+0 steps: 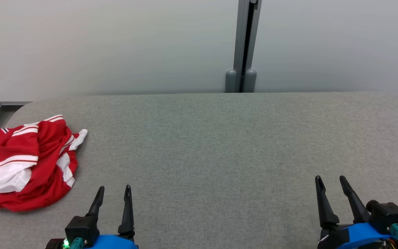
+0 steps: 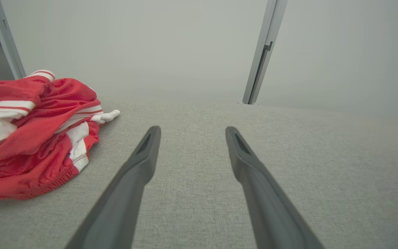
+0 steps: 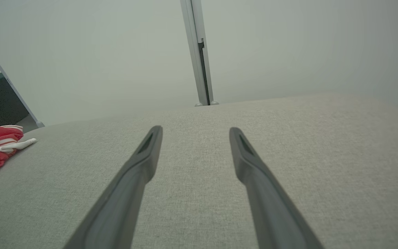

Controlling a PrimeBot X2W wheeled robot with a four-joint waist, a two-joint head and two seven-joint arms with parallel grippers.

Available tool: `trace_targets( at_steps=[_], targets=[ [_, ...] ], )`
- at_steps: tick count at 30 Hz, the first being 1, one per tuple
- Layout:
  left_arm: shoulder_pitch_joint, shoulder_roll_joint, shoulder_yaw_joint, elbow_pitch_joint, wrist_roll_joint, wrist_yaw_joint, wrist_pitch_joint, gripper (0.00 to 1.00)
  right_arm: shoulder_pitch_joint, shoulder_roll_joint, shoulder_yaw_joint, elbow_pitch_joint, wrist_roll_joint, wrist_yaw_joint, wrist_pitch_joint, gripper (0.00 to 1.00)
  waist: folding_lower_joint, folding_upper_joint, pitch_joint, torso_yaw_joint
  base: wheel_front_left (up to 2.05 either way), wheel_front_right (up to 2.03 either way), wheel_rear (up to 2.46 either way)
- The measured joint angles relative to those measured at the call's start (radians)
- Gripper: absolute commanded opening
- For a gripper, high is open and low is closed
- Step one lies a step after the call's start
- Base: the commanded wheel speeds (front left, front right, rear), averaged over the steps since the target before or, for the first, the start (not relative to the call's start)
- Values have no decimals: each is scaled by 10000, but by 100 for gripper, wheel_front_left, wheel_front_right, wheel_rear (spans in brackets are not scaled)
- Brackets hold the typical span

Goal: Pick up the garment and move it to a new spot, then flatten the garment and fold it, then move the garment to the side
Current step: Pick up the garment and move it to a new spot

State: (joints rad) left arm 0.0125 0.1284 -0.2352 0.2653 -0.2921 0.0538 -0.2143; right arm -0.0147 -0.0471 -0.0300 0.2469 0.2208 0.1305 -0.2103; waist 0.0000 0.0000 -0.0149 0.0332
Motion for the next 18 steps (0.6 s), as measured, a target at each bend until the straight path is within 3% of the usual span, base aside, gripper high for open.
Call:
trace_targets(
  at_steps=[18],
  targets=[
    [162,328,-8,-334,17,309,117,100,198,-2,104,25,-75,0,297,100,0,-1,-435,2680,0,0,0]
  ],
)
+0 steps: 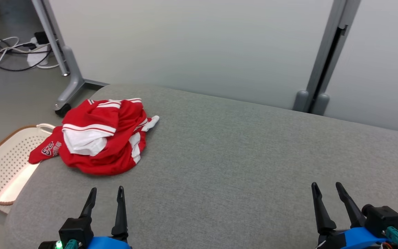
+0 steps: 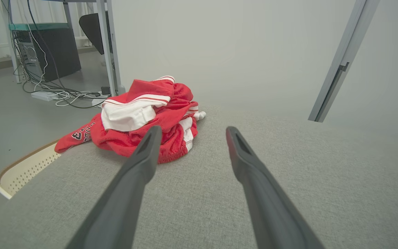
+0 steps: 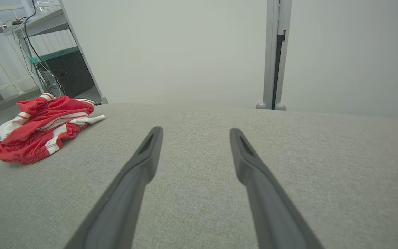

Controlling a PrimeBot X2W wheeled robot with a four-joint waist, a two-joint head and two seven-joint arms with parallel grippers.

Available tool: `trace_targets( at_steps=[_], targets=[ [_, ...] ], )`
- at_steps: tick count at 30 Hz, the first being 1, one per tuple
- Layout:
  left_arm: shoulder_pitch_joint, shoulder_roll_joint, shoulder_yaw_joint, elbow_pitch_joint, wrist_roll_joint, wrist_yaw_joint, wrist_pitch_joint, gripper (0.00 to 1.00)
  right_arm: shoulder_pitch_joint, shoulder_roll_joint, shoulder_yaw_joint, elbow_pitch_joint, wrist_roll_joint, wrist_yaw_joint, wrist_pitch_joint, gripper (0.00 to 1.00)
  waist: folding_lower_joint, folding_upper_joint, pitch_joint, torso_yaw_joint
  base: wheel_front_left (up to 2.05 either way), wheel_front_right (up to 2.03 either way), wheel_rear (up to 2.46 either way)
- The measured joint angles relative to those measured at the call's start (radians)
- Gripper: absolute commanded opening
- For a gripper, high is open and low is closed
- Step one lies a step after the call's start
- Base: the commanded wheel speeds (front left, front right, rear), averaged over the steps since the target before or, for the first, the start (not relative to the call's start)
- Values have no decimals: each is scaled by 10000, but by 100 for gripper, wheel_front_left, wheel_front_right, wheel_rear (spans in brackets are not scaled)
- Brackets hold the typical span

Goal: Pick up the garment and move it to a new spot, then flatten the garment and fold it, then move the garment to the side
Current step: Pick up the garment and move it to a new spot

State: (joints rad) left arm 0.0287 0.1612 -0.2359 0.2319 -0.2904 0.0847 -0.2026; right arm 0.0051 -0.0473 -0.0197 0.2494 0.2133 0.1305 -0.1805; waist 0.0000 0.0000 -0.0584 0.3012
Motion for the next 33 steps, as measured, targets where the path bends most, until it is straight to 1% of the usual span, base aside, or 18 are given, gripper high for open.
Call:
trace_targets(
  at_steps=[9,18,25,30,33],
  targets=[
    [189,198,134,-320,-88,159,121,100,22,2,132,44,119,2,-69,100,0,0,6,1149,0,0,0],
    [312,328,192,-504,-174,245,207,100,22,0,209,190,211,0,-188,100,0,0,67,1835,0,0,0],
    [426,389,249,-560,-270,326,207,100,-13,0,286,263,255,0,-228,100,0,0,125,1937,0,0,0],
    [446,453,274,-619,-318,393,222,100,-22,0,341,311,284,0,-228,100,0,0,180,1793,0,0,0],
    [422,439,263,-752,-424,351,267,100,-59,-2,330,316,284,0,-228,100,0,0,215,1687,0,0,0]
  ],
)
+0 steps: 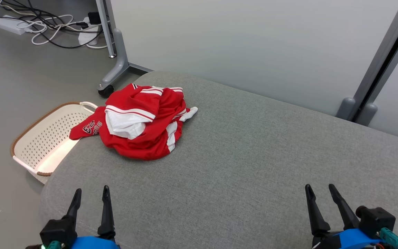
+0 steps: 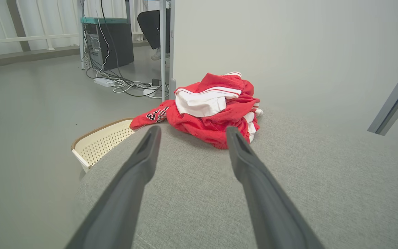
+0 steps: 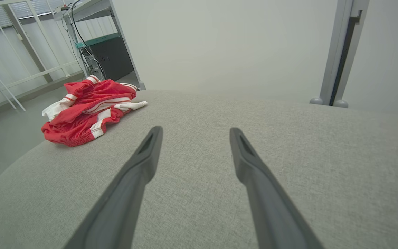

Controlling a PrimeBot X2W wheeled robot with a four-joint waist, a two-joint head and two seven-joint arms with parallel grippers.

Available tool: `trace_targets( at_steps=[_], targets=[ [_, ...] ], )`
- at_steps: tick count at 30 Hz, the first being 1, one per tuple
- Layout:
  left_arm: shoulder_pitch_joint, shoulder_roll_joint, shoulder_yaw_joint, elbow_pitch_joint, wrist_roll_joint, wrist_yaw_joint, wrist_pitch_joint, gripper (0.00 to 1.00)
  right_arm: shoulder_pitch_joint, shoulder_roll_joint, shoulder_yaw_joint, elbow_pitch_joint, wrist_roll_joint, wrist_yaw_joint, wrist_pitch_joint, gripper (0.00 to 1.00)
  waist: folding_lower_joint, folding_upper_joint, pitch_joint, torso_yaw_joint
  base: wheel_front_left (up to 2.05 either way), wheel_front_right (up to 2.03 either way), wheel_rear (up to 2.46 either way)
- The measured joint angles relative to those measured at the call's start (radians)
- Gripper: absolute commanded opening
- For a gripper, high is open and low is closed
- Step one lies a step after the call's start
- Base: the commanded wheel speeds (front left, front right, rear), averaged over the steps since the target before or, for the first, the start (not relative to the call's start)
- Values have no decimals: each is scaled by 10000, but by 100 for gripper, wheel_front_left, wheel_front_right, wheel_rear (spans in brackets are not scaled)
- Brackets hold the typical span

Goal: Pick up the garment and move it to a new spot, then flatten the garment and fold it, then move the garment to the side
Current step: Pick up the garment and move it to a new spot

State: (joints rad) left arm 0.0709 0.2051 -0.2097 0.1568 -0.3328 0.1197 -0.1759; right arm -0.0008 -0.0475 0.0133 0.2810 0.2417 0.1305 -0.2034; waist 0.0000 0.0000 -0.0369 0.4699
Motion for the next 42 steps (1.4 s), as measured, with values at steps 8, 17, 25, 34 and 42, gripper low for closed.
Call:
trace_targets(
  at_steps=[8,17,25,34,42],
  targets=[
    [-1467,612,322,-740,-587,-437,1461,100,-96,2,94,-59,-2,2,13,100,0,0,218,-248,0,0,0],
    [-3405,1551,1670,-1049,-2201,-522,3774,100,-501,8,353,-359,-150,2,180,100,0,0,1096,-1180,0,0,0],
    [-4644,2991,2441,-274,-2709,-688,5193,100,-942,0,186,-1195,-811,0,510,100,1,0,2559,-2169,0,0,0],
    [-5360,3716,3275,922,-3235,-397,5873,100,-1277,-2,182,-2132,-1174,0,905,100,2,2,4186,-3340,0,0,0],
    [-5761,4067,3659,1889,-3484,-211,6078,100,-1457,-8,157,-2583,-1233,0,965,100,2,3,5244,-4243,0,0,0]
  ],
)
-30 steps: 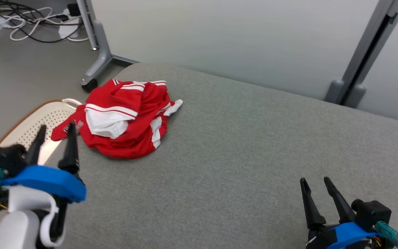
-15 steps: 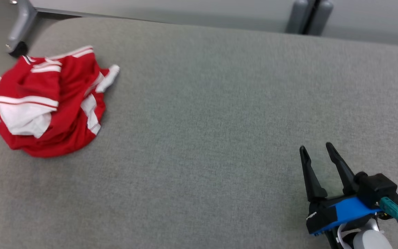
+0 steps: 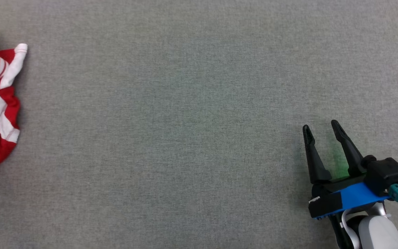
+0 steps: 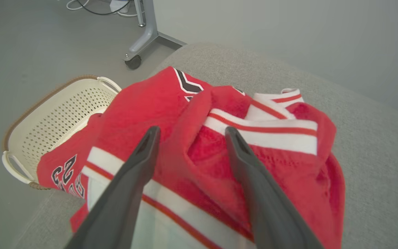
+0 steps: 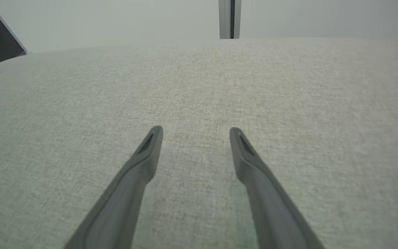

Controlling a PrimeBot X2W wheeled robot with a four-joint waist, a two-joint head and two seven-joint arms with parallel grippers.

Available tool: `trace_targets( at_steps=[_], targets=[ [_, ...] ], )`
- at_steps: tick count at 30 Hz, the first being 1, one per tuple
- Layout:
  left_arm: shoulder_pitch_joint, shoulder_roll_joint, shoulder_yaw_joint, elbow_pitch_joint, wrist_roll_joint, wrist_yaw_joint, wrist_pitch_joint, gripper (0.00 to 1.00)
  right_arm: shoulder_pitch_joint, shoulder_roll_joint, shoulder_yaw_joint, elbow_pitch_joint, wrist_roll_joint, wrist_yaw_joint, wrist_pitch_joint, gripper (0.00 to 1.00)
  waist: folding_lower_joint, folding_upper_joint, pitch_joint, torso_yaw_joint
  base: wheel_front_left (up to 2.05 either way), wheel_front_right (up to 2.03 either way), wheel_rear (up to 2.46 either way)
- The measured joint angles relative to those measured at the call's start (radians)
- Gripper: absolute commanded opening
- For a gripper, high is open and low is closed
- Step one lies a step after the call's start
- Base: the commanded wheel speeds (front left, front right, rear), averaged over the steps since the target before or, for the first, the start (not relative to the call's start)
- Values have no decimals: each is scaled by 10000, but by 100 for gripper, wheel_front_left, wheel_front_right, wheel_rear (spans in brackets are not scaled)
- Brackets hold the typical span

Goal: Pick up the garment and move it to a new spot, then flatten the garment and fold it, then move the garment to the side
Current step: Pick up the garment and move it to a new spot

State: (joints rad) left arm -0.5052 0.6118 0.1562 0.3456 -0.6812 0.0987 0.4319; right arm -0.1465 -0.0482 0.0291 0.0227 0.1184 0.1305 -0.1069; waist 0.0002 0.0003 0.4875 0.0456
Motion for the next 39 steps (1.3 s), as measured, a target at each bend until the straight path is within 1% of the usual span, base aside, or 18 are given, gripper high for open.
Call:
trace_targets(
  at_steps=[4,7,8,9,10,13,15,23,28,30,32,36,39],
  targets=[
    [1,29,79,380,-128,290,370,100,-46,2,-6,-27,100,0,-82,100,1,0,226,-237,0,0,0],
    [11,-21,86,692,-305,550,922,100,-54,2,2,29,224,0,-136,100,-3,0,227,-304,0,0,0],
    [12,-33,81,800,-380,698,1210,86,-59,2,23,56,245,0,-157,100,-2,0,207,-315,0,0,0],
    [23,-25,2,917,-407,773,1561,30,-65,2,46,94,270,0,-182,100,-2,0,168,-318,0,0,0],
    [64,-29,-58,940,-418,784,1785,0,-95,2,75,150,332,0,-190,100,-1,0,116,-315,0,0,0],
    [81,-19,-96,930,-483,803,1952,0,-135,6,161,263,439,2,-268,100,-2,0,-103,-266,0,0,0],
    [85,31,-102,853,-476,752,1860,0,-138,2,184,372,485,0,-313,100,-2,0,-298,-202,0,0,0],
    [-165,556,-343,190,-42,234,1197,0,-94,4,330,930,888,0,-550,100,-4,-3,-1525,111,0,0,0],
    [-875,765,-727,-435,201,-127,1078,0,123,4,359,1319,1185,0,-754,100,-4,-3,-2434,212,0,0,0],
    [-1187,963,-970,-633,393,-245,1185,0,205,2,420,1469,1327,0,-853,100,-5,-4,-2775,182,0,0,0],
    [-1552,1045,-1156,-849,430,-322,1335,0,324,6,454,1592,1492,0,-932,100,-5,-5,-3071,93,0,0,0],
    [-2360,1009,-1720,-1317,619,-570,1570,0,527,2,437,1864,1672,0,-1062,100,-4,-6,-3579,-154,0,0,0],
    [-3031,828,-2196,-1755,840,-748,1592,0,634,4,424,2000,1762,0,-1145,100,-4,-6,-3858,-396,0,0,0]
  ],
)
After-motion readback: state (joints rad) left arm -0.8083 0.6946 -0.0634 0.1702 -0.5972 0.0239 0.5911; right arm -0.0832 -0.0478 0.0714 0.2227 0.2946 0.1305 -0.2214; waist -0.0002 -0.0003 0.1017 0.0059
